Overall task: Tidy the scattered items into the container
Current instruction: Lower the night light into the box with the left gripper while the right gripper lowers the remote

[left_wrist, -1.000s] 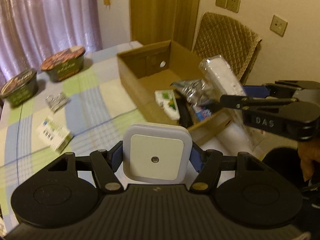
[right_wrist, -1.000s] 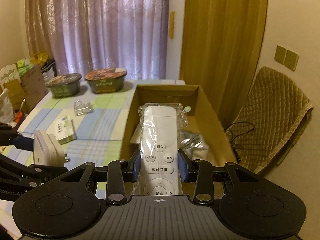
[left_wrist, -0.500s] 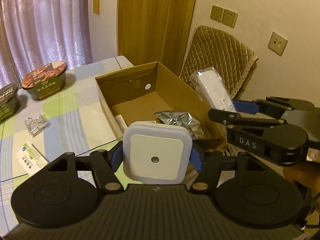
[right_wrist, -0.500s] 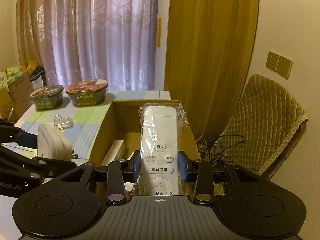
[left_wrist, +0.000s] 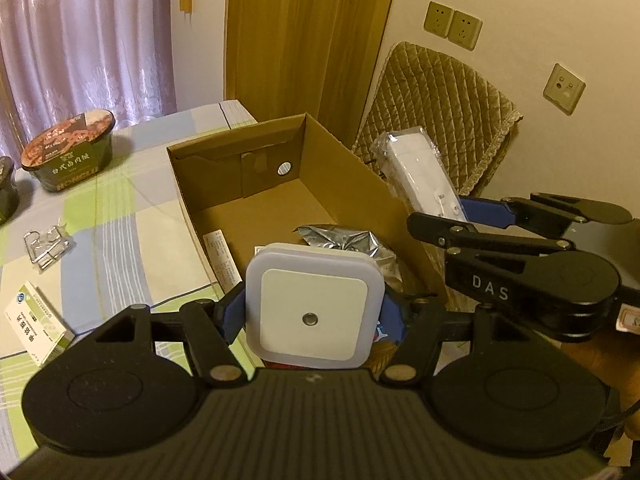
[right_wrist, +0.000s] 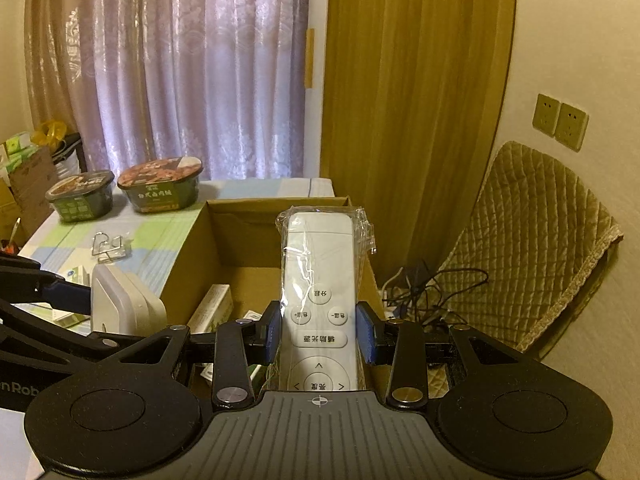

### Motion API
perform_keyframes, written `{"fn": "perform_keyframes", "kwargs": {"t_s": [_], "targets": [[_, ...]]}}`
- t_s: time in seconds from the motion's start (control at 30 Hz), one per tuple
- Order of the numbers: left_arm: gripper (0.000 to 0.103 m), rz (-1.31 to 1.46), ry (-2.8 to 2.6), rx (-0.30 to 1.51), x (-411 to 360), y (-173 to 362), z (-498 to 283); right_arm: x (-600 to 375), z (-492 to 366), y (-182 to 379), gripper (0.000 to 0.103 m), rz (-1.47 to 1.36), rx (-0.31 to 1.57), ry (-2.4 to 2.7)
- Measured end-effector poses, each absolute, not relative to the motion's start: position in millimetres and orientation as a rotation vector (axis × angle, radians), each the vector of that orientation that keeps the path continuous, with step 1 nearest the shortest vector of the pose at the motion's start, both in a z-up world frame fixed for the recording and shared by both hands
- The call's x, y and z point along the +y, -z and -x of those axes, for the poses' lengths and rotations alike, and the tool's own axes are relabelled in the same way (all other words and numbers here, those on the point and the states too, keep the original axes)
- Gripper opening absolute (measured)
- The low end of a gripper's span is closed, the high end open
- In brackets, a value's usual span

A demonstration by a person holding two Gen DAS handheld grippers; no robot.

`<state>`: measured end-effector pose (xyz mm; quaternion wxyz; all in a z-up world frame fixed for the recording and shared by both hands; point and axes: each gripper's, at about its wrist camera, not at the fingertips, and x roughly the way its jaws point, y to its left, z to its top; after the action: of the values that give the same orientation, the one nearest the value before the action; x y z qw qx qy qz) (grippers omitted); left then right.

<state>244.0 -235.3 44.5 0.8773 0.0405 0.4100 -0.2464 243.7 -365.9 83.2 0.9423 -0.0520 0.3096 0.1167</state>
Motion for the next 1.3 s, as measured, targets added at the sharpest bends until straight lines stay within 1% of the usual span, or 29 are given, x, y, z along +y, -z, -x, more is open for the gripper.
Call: {"fn": "perform_keyframes", "kwargs": {"t_s": [1.3], "targets": [[0.062, -0.015, 0.484, 0.925, -237.6, -2.9, -287.4, -359.9, -284.3, -51.5, 0.041, 0.118, 0.681, -0.243]]}}
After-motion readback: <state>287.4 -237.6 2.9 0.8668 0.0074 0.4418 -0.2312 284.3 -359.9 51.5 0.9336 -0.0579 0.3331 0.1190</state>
